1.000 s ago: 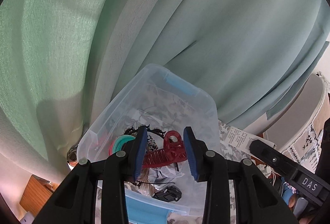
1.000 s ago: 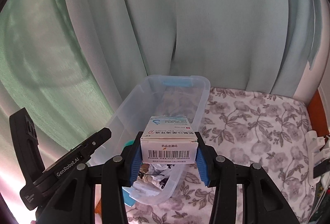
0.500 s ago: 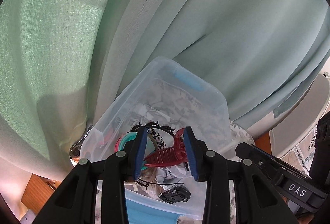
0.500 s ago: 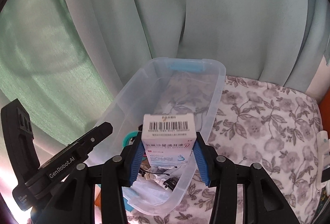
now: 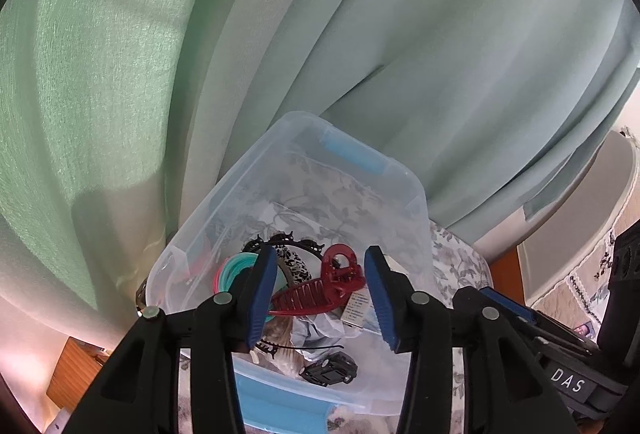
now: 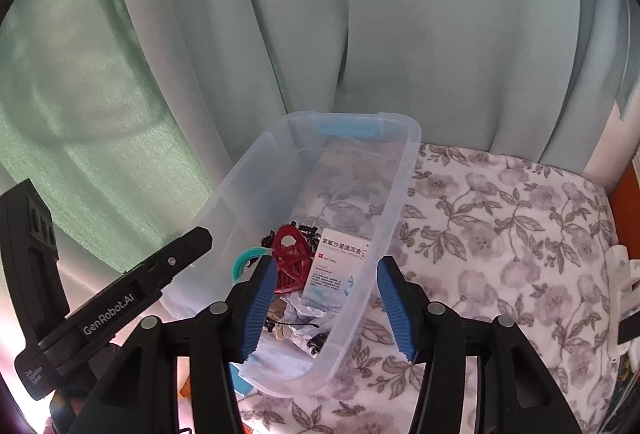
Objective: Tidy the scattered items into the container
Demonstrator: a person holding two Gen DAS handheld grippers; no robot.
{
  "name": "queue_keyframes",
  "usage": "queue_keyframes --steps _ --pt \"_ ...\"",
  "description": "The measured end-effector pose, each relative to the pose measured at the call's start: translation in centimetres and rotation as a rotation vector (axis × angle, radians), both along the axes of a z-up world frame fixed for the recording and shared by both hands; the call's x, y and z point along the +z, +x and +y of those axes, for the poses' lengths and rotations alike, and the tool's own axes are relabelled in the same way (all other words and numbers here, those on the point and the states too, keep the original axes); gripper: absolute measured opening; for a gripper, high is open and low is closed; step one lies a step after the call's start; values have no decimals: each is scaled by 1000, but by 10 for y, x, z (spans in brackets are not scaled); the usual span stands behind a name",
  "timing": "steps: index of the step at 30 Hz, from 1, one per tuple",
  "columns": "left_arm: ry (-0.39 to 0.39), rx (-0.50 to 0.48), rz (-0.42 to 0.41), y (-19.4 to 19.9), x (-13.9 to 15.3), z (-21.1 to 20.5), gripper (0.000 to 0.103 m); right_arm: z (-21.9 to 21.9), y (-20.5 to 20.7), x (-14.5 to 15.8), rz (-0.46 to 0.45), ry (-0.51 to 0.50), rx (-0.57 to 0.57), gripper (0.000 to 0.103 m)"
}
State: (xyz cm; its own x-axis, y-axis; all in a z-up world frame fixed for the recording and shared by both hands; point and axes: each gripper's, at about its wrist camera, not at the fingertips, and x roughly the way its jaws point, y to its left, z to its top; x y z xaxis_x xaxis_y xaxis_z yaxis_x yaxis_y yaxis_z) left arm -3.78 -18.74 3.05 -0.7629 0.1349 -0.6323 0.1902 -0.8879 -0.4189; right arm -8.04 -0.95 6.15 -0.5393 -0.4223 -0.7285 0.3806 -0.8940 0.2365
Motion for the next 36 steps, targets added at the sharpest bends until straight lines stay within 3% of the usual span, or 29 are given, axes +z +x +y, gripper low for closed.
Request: queue_keyframes --steps 8,15,18,28,36 --pt "-34 -46 8 8 13 24 62 21 12 5 -12 6 -48 57" --pt "-71 -79 5 18 24 49 67 45 26 11 -3 4 -89 57" --pt "-97 -75 -3 21 27 59 72 56 31 12 -2 2 -103 66" --pt "-219 -103 -26 36 35 94 84 97 49 15 -4 -25 -170 71" --pt "-257 -124 -25 47 39 110 93 123 62 15 -3 -36 -220 72"
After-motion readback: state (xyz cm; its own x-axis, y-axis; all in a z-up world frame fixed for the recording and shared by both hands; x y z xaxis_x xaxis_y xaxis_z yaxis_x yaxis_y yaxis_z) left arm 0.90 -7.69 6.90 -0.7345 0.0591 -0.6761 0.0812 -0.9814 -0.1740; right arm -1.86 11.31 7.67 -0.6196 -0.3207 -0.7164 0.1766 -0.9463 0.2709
